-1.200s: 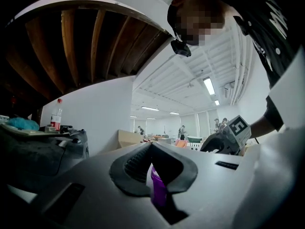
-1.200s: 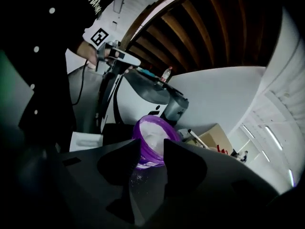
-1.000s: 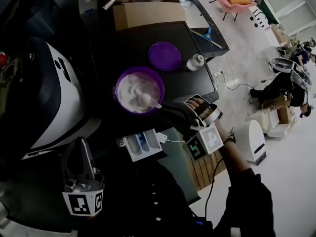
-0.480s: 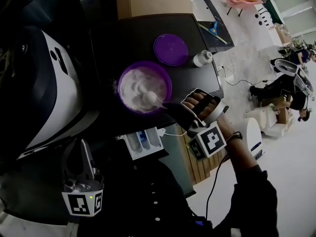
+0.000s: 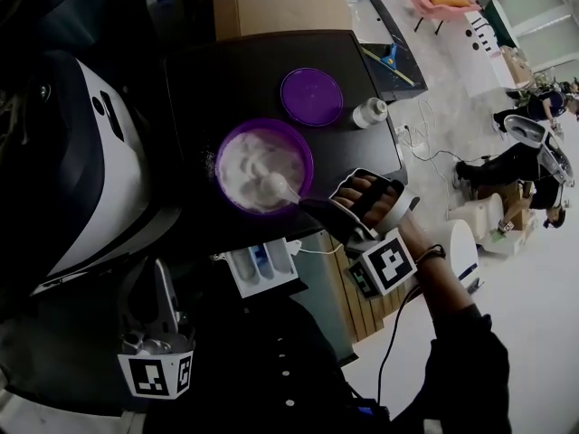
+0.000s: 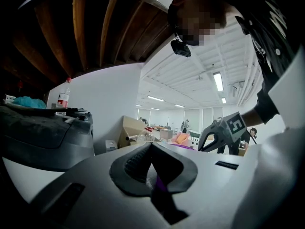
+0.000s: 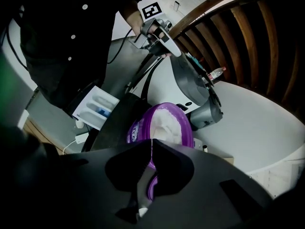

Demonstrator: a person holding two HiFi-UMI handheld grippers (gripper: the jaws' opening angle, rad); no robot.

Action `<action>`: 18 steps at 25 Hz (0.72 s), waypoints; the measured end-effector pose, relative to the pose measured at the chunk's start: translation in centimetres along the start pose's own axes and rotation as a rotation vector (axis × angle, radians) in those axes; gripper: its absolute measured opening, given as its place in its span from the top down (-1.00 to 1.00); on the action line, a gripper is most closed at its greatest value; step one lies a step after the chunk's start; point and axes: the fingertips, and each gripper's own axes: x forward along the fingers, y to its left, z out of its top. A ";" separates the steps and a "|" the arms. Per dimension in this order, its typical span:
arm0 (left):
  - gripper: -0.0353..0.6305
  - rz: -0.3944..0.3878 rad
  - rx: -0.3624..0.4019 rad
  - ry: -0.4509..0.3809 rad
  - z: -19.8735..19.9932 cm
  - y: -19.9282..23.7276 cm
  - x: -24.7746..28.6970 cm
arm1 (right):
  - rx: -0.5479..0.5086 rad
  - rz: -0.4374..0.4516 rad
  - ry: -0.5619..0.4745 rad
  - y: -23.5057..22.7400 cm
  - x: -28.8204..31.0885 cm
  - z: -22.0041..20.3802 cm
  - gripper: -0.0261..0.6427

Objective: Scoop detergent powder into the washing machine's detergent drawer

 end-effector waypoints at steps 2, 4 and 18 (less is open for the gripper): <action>0.85 -0.002 0.002 -0.010 0.2 -0.1 0.0 | 0.020 -0.001 -0.004 0.0 -0.3 0.0 0.83; 0.85 -0.002 0.002 -0.017 0.4 -0.1 0.0 | 0.032 -0.006 -0.007 -0.1 -0.4 0.2 0.83; 0.85 -0.016 0.000 -0.070 2.2 0.0 0.1 | 0.522 -0.023 0.038 -6.7 -1.6 -1.8 0.83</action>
